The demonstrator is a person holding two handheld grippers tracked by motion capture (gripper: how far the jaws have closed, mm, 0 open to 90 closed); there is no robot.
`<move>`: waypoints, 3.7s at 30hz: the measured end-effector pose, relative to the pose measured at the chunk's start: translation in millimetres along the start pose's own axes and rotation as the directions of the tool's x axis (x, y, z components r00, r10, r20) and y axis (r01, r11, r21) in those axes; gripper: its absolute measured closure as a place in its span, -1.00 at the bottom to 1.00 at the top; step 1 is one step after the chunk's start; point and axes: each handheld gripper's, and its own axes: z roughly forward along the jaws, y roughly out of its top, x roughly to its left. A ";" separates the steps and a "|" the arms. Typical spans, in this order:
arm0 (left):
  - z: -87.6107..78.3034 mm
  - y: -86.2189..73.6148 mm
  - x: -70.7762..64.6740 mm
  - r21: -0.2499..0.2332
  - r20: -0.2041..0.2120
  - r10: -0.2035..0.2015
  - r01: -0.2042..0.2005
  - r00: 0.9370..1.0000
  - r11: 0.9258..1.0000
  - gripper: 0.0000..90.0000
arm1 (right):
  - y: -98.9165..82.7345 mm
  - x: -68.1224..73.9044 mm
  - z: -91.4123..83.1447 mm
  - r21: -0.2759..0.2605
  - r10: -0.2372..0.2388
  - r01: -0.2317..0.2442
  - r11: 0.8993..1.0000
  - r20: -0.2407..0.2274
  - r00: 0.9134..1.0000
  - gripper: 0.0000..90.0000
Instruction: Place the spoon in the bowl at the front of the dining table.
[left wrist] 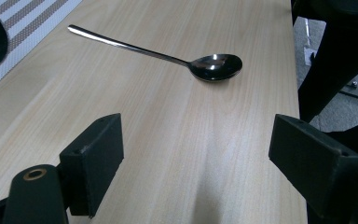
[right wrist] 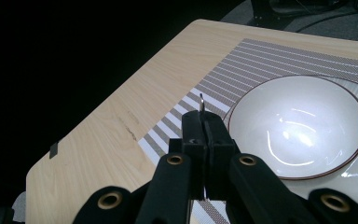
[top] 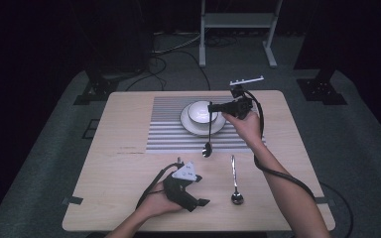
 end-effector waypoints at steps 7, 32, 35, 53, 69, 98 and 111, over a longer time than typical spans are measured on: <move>0.8 0.0 -0.4 0.003 -0.002 0.004 -0.004 1.000 1.000 -0.63 | 5.0 -2.5 3.5 -0.017 0.008 -0.008 1.000 -0.008 1.000 0.97; -0.6 -0.7 0.3 -0.006 -0.009 0.004 -0.004 1.000 1.000 -0.63 | 32.3 -14.9 2.1 -0.089 0.045 -0.040 0.995 0.052 0.998 0.97; -0.6 -0.6 0.3 -0.002 -0.010 0.008 -0.008 1.000 1.000 -0.63 | 37.0 -16.2 0.2 -0.098 0.049 -0.042 0.994 0.068 0.997 0.97; -2.5 -0.8 1.3 -0.013 -0.002 0.007 -0.007 1.000 1.000 -0.63 | 55.2 -26.9 3.5 -0.123 0.081 -0.066 0.990 0.119 0.990 0.97; -3.6 -1.2 0.3 -0.021 0.002 0.007 -0.007 1.000 1.000 -0.63 | 74.2 -27.2 7.9 -0.137 0.074 -0.052 0.989 0.161 0.984 0.97; -3.3 -1.3 -2.7 -0.015 -0.003 0.025 -0.025 1.000 1.000 -0.62 | 70.4 -52.4 14.7 -0.172 0.132 -0.090 0.981 0.251 0.959 0.97; -3.5 -1.8 -2.8 -0.013 -0.006 0.023 -0.023 1.000 1.000 -0.62 | 65.5 -56.0 15.8 -0.137 0.107 -0.069 0.988 0.292 0.950 0.96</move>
